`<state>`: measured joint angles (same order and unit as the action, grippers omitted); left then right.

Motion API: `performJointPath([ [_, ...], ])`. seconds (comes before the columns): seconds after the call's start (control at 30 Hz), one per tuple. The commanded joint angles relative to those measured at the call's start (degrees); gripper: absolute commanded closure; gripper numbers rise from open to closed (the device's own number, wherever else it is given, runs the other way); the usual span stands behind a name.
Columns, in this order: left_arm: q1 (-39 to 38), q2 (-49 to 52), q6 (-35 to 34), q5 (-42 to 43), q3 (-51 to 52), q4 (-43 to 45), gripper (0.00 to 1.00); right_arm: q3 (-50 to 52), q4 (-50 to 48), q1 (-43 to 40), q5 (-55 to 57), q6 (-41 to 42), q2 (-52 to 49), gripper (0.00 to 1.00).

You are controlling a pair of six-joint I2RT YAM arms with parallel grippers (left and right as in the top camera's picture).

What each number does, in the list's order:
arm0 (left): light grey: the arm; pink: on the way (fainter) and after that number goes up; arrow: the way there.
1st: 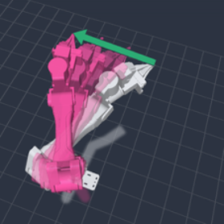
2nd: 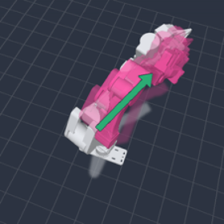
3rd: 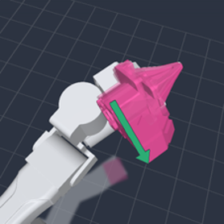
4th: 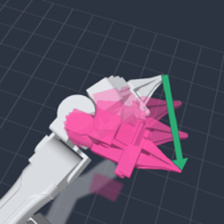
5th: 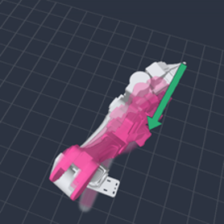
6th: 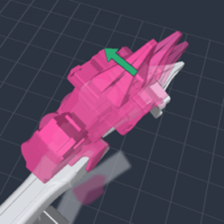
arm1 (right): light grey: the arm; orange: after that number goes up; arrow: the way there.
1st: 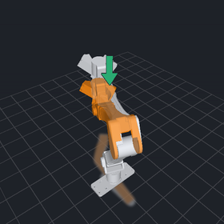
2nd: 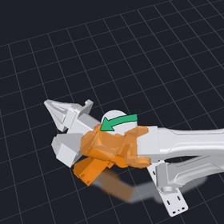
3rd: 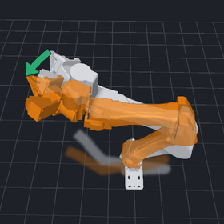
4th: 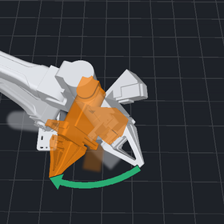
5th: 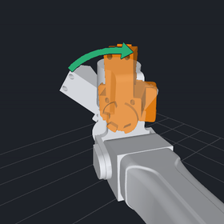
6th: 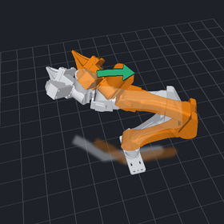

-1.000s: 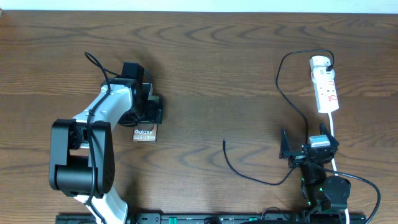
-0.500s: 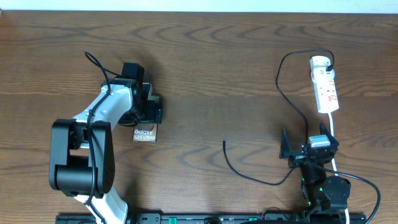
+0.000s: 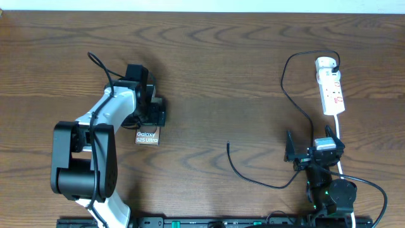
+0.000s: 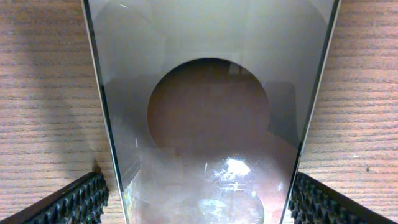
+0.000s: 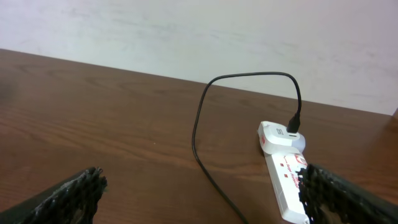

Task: Plug charger to phone and switch on socket
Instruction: 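Lower the open left gripper down onto the phone's top edge, then close the left gripper on the phone's top end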

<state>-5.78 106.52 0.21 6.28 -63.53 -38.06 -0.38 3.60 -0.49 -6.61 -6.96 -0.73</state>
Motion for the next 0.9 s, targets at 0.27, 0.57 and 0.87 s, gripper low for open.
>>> performJointPath([
  [0.27, -0.2, 0.7, -0.1, 0.7, 1.5, 0.4, 0.09, 0.1, 0.3, 0.3, 0.1, -0.4, 0.0, 0.01],
  [0.57, -0.2, 0.7, 0.0, 0.7, 1.5, 0.5, 0.2, 0.1, 0.3, 0.3, 0.1, -0.4, 0.0, 0.01],
  [0.87, -0.2, 0.7, 0.0, 0.7, 1.5, 0.5, 0.2, 0.1, 0.3, 0.3, 0.1, -0.4, 0.0, 0.01],
])
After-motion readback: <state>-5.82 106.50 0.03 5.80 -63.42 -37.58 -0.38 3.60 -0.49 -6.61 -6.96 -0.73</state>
